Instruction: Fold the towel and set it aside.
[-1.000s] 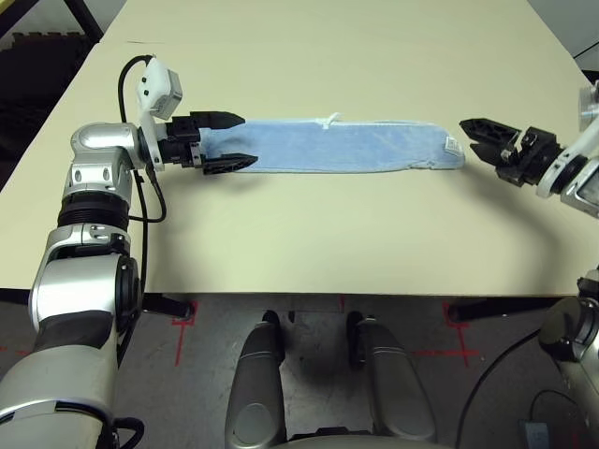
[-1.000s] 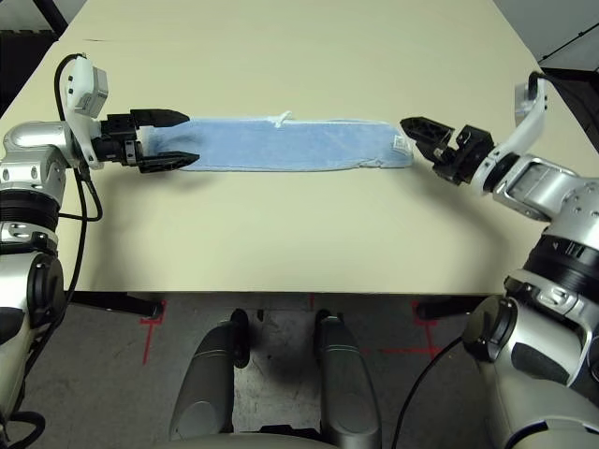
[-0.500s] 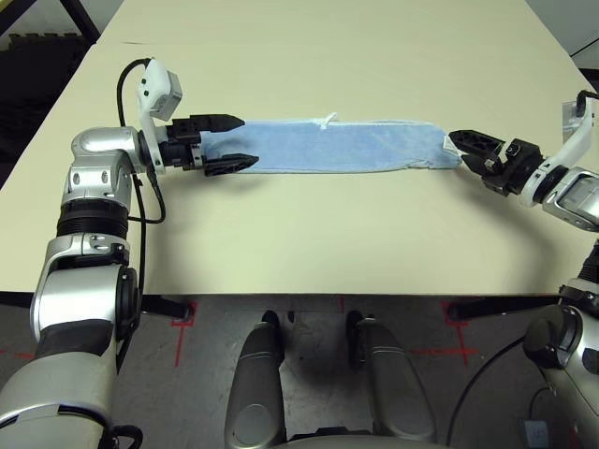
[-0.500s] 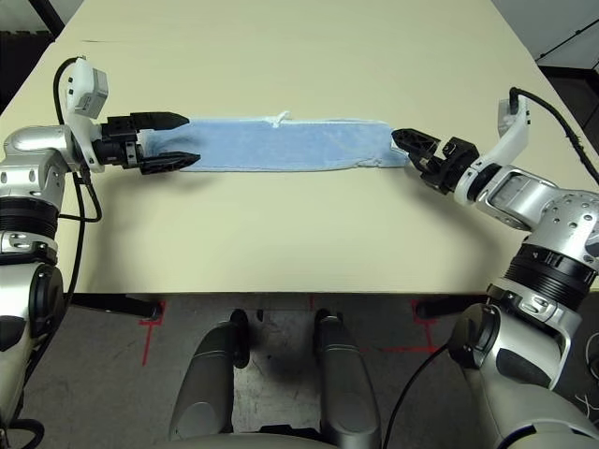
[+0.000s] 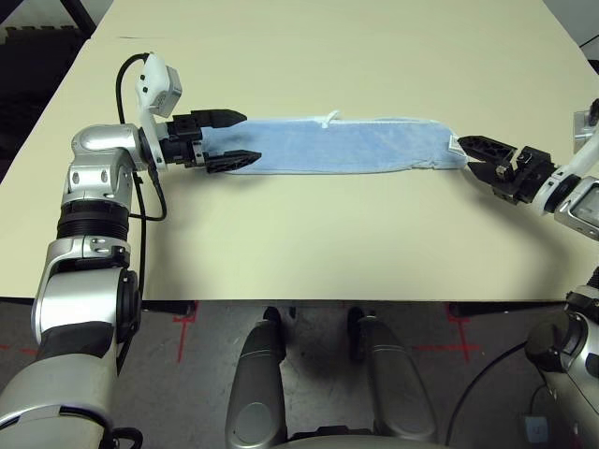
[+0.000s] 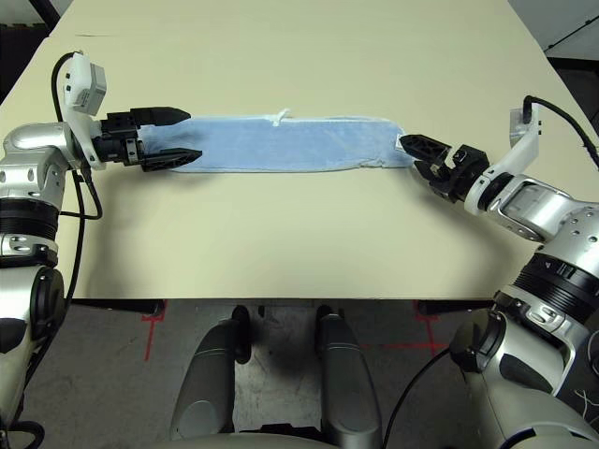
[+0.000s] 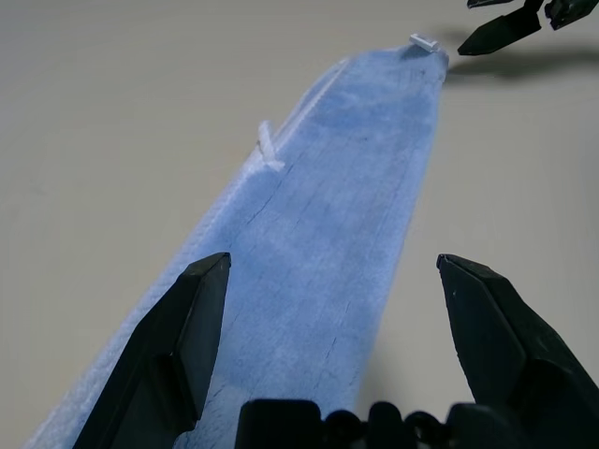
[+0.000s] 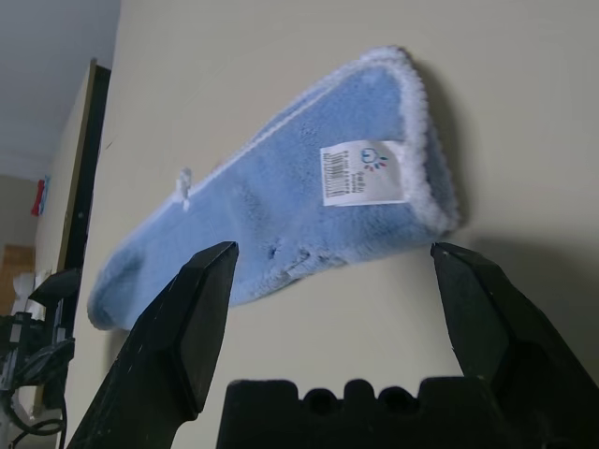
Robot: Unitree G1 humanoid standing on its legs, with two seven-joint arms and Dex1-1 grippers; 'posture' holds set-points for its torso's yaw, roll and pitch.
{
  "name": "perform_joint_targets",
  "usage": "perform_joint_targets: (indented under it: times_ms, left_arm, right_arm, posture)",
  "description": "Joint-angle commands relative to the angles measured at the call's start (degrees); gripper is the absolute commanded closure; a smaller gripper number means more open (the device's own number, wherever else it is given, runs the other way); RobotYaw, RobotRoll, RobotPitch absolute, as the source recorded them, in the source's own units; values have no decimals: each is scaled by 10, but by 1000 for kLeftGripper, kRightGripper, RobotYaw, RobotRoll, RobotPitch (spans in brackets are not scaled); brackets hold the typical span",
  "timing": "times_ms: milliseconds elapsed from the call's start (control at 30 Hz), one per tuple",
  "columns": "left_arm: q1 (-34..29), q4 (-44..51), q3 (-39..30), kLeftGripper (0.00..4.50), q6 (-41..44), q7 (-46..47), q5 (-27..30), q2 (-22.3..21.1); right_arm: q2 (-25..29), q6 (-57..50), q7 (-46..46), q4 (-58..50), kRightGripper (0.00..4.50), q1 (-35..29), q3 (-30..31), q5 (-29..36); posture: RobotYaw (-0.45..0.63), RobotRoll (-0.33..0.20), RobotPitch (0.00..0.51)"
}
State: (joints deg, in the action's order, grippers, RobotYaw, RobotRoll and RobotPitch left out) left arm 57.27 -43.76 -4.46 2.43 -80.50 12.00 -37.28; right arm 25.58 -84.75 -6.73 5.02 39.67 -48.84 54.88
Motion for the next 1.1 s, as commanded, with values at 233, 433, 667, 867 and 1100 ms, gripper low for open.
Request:
perform_joint_targets:
  times_ms: [233, 433, 667, 867, 1100]
  left_arm:
    - [-16, 12, 2, 23, 0, -2, 8, -2]
    - [-25, 12, 0, 23, -6, -1, 9, -4]
    - [-22, -15, -2, 23, -19, -3, 5, -10]
    - [4, -83, -4, 23, -52, -13, -1, -25]
    - [-4, -132, -11, 23, -106, -7, -1, -32]
  right_arm:
    - [-35, -15, 35, -47, 10, -45, -53, 7]
    - [-71, 46, 41, -24, 10, -53, -28, -5]
    - [-78, 144, 30, 52, 10, -25, 27, -22]
    - [-65, 181, 19, 101, 10, 5, 72, -22]
    - [-44, 145, 30, 73, 10, -7, 85, 4]
  posture:
    - [-119, 0, 371]
    - [-106, 0, 371]
    - [-82, 0, 367]
    - [-68, 0, 361]
    - [-64, 0, 355]
